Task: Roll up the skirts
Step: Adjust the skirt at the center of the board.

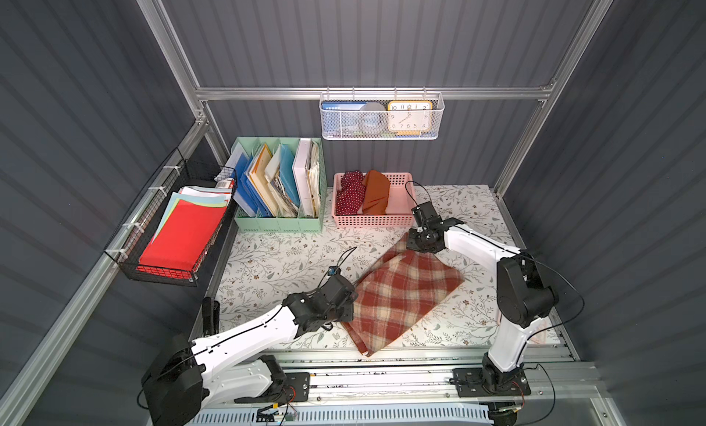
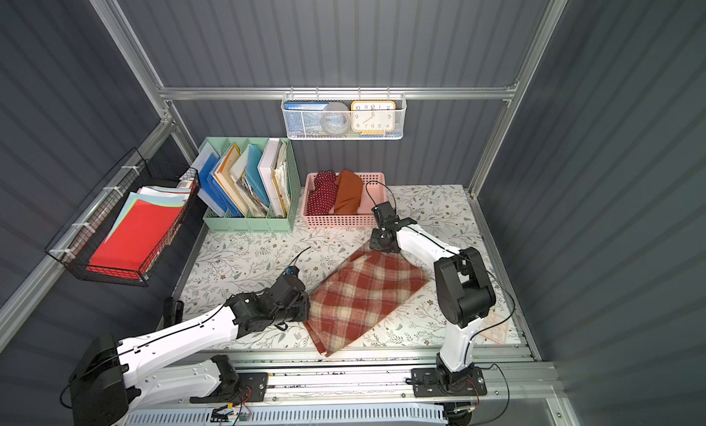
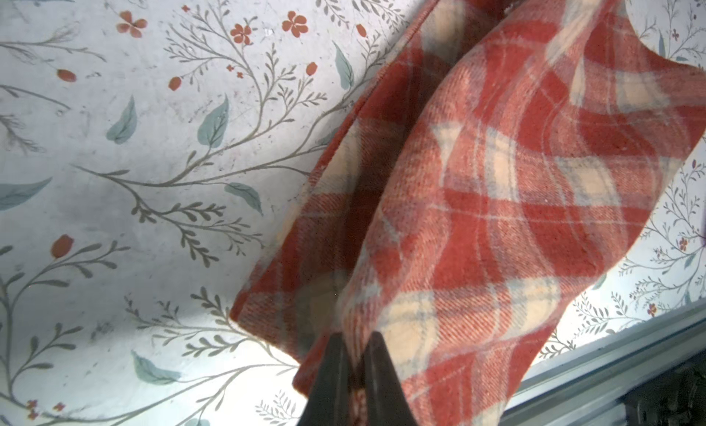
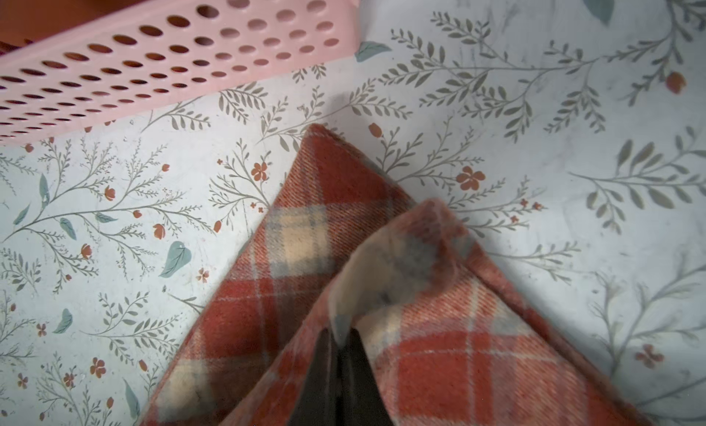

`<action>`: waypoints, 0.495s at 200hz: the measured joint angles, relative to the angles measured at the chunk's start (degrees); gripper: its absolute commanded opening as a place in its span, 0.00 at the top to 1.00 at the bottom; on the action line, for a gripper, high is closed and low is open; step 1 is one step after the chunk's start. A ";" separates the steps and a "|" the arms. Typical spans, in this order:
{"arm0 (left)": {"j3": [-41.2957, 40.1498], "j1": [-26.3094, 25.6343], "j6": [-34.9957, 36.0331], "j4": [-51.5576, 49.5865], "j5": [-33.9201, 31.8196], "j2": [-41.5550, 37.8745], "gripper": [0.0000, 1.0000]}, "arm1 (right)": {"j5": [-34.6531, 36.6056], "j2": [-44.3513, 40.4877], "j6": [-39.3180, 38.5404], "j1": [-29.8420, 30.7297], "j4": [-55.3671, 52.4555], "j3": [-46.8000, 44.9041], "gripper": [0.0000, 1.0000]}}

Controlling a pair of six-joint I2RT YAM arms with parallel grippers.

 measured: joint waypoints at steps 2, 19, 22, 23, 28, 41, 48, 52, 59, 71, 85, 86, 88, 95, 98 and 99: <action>-0.15 0.00 -0.11 -0.04 -0.22 -0.28 0.93 | -0.09 0.31 0.00 0.02 0.13 0.22 0.96; -1.49 -0.20 -1.11 -0.33 -2.32 -2.51 0.76 | -0.81 2.47 -0.26 0.04 1.51 1.40 0.84; -1.66 -0.17 -1.29 -0.35 -2.62 -2.80 0.73 | -0.96 2.86 -0.37 0.04 1.70 1.57 0.79; -1.70 -0.17 -1.11 -0.37 -2.69 -2.84 0.73 | -0.98 2.97 -0.22 0.04 1.79 1.64 0.78; -2.01 -0.20 -1.75 -0.37 -3.48 -3.23 0.72 | -1.29 3.74 -0.66 0.02 2.23 1.88 0.73; -2.73 -0.20 -2.38 -0.26 -5.49 -3.52 0.62 | -1.90 5.33 -1.18 0.04 3.58 2.12 0.64; -3.08 -0.17 -3.02 -0.26 -6.62 -3.34 0.47 | -2.40 6.05 -1.40 0.04 4.28 2.12 0.57; -3.28 -0.20 -3.23 -0.31 -7.30 -3.15 0.36 | -2.51 6.40 -1.16 0.04 4.50 2.12 0.55; -3.48 -0.20 -3.78 -0.44 -8.22 -2.80 0.33 | -2.78 6.75 -1.51 0.02 4.66 2.10 0.52; -3.48 -0.20 -5.03 -0.85 -9.90 -1.99 0.33 | -3.02 6.64 -1.53 0.07 4.92 1.75 0.49; -3.37 -0.17 -5.81 -1.70 -11.41 -1.75 0.32 | -3.04 4.94 -1.92 0.24 6.36 -0.04 0.48; -3.34 -0.17 -5.84 -1.77 -11.54 -1.79 0.32 | -3.08 4.83 -1.92 0.26 6.45 -0.15 0.48; -3.32 -0.17 -5.86 -1.86 -11.65 -1.88 0.32 | -3.02 4.44 -1.99 0.31 6.56 -0.59 0.48; -3.15 -0.17 -5.84 -1.97 -11.96 -2.29 0.34 | -2.95 2.75 -1.99 0.44 6.69 -1.90 0.48; -3.02 -0.20 -5.77 -1.97 -11.98 -2.51 0.34 | -2.80 2.03 -1.99 0.52 6.71 -2.36 0.48; -2.97 -0.17 -5.77 -1.95 -11.98 -2.56 0.35 | -2.82 1.62 -1.97 0.57 6.78 -2.67 0.48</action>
